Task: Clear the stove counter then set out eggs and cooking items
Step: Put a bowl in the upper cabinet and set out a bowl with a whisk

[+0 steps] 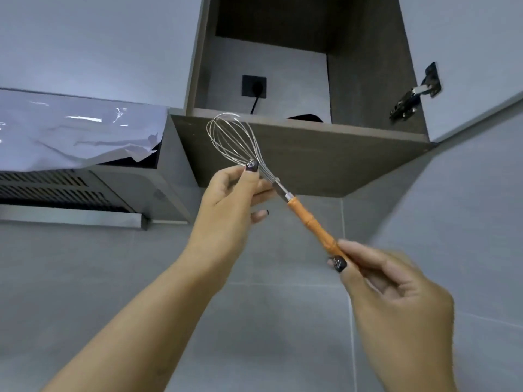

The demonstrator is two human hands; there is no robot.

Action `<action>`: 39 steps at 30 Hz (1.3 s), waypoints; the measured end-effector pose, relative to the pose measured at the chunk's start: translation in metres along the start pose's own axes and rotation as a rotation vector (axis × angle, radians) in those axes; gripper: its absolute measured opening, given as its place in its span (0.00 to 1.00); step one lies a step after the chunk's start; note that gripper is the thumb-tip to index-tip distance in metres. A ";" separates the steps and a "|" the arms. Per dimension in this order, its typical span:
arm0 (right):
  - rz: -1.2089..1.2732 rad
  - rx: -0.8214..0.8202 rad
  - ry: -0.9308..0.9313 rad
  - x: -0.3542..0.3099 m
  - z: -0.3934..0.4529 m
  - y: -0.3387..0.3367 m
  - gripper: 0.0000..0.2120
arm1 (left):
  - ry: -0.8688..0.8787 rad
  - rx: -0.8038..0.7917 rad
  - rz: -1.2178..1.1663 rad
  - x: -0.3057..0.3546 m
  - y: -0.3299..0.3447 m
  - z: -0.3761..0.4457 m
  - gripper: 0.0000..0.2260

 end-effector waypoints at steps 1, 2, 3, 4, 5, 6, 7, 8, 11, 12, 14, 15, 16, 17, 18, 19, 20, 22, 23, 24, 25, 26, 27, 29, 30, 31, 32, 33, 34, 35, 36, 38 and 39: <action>0.060 0.024 0.041 0.011 -0.018 -0.005 0.15 | -0.017 -0.014 -0.027 -0.007 -0.001 -0.010 0.11; 0.130 0.042 0.086 0.023 -0.037 -0.011 0.12 | -0.041 -0.022 -0.047 -0.017 -0.002 -0.023 0.11; 0.181 0.017 0.144 0.034 -0.052 -0.015 0.07 | -0.061 -0.020 -0.065 -0.027 -0.003 -0.035 0.12; 0.228 -0.058 0.244 0.047 -0.068 -0.016 0.09 | -0.087 -0.002 -0.080 -0.041 -0.006 -0.048 0.12; 0.283 -0.184 0.375 0.060 -0.085 -0.012 0.19 | -0.111 0.028 -0.102 -0.054 -0.009 -0.062 0.12; 0.336 -0.281 0.543 0.079 -0.107 -0.009 0.29 | -0.128 0.061 -0.127 -0.067 -0.013 -0.074 0.12; 0.349 -0.326 0.686 0.093 -0.125 -0.011 0.37 | -0.151 0.090 -0.152 -0.080 -0.017 -0.085 0.12; 0.302 -0.364 0.774 0.106 -0.145 -0.016 0.42 | -0.192 0.115 -0.171 -0.097 -0.020 -0.098 0.12; 0.071 -0.521 0.875 0.126 -0.183 -0.021 0.51 | -0.328 0.099 -0.151 -0.148 -0.024 -0.131 0.10; 0.060 -0.530 0.924 0.132 -0.194 -0.024 0.52 | -0.381 0.078 -0.131 -0.166 -0.025 -0.143 0.09; 0.044 -0.533 0.983 0.136 -0.210 -0.029 0.41 | -0.481 0.050 -0.084 -0.199 -0.029 -0.165 0.09; 0.030 -0.527 0.989 0.138 -0.218 -0.034 0.26 | -0.532 0.038 -0.063 -0.217 -0.031 -0.176 0.08; -0.006 -0.535 1.001 0.147 -0.229 -0.039 0.12 | -0.589 0.030 -0.049 -0.235 -0.033 -0.188 0.07; -0.085 -0.578 1.010 0.157 -0.244 -0.046 0.14 | -0.643 0.031 -0.032 -0.251 -0.037 -0.199 0.06; -0.170 -0.589 1.015 0.168 -0.259 -0.055 0.18 | -0.683 0.026 -0.002 -0.265 -0.041 -0.208 0.06; -0.227 -0.600 1.029 0.177 -0.271 -0.063 0.18 | -0.717 0.015 0.035 -0.279 -0.046 -0.218 0.06; -0.289 -0.622 1.037 0.186 -0.284 -0.069 0.19 | -0.758 -0.001 0.075 -0.294 -0.050 -0.228 0.06; -0.325 -0.663 1.070 0.198 -0.305 -0.076 0.20 | -0.837 -0.017 0.134 -0.317 -0.061 -0.247 0.04; -0.321 -0.684 1.095 0.203 -0.316 -0.080 0.20 | -0.865 0.001 0.150 -0.327 -0.068 -0.255 0.04; -0.325 -0.695 1.116 0.210 -0.325 -0.083 0.19 | -0.895 0.038 0.171 -0.336 -0.076 -0.260 0.08; -0.325 -0.717 1.153 0.218 -0.338 -0.088 0.18 | -0.936 0.096 0.180 -0.348 -0.087 -0.270 0.12; -0.317 -0.718 1.183 0.226 -0.344 -0.091 0.17 | -0.966 0.144 0.189 -0.357 -0.096 -0.274 0.15; -0.308 -0.721 1.235 0.235 -0.357 -0.097 0.14 | -1.015 0.170 0.195 -0.370 -0.104 -0.283 0.18; -0.317 -0.726 1.329 0.253 -0.376 -0.108 0.09 | -1.105 0.165 0.207 -0.391 -0.114 -0.298 0.20; -0.337 -0.724 1.355 0.260 -0.381 -0.113 0.07 | -1.132 0.159 0.219 -0.398 -0.118 -0.302 0.21; -0.364 -0.724 1.374 0.270 -0.392 -0.120 0.06 | -1.163 0.163 0.234 -0.408 -0.125 -0.311 0.21; -0.414 -0.730 1.369 0.280 -0.399 -0.127 0.06 | -1.183 0.175 0.255 -0.416 -0.132 -0.316 0.21; -0.464 -0.746 1.365 0.292 -0.410 -0.133 0.06 | -1.209 0.193 0.272 -0.425 -0.140 -0.324 0.21; -0.516 -0.776 1.356 0.302 -0.418 -0.137 0.07 | -1.235 0.214 0.285 -0.433 -0.148 -0.331 0.20; -0.558 -0.817 1.365 0.312 -0.431 -0.140 0.07 | -1.270 0.236 0.297 -0.441 -0.156 -0.340 0.20; -0.587 -0.872 1.367 0.321 -0.442 -0.141 0.08 | -1.301 0.255 0.303 -0.449 -0.163 -0.349 0.19; -0.624 -0.992 1.366 0.339 -0.461 -0.139 0.08 | -1.355 0.293 0.321 -0.462 -0.176 -0.365 0.18; -0.636 -1.050 1.362 0.348 -0.469 -0.137 0.08 | -1.376 0.307 0.338 -0.467 -0.182 -0.371 0.19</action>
Point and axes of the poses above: each hand's wrist, its own z-axis towards the middle knuckle, its own y-axis out of the palm, x = y × z, the point moved 9 cm from there along z, towards the middle knuckle, and after that the axes turned 1 degree about -z, right-handed, at the moved point
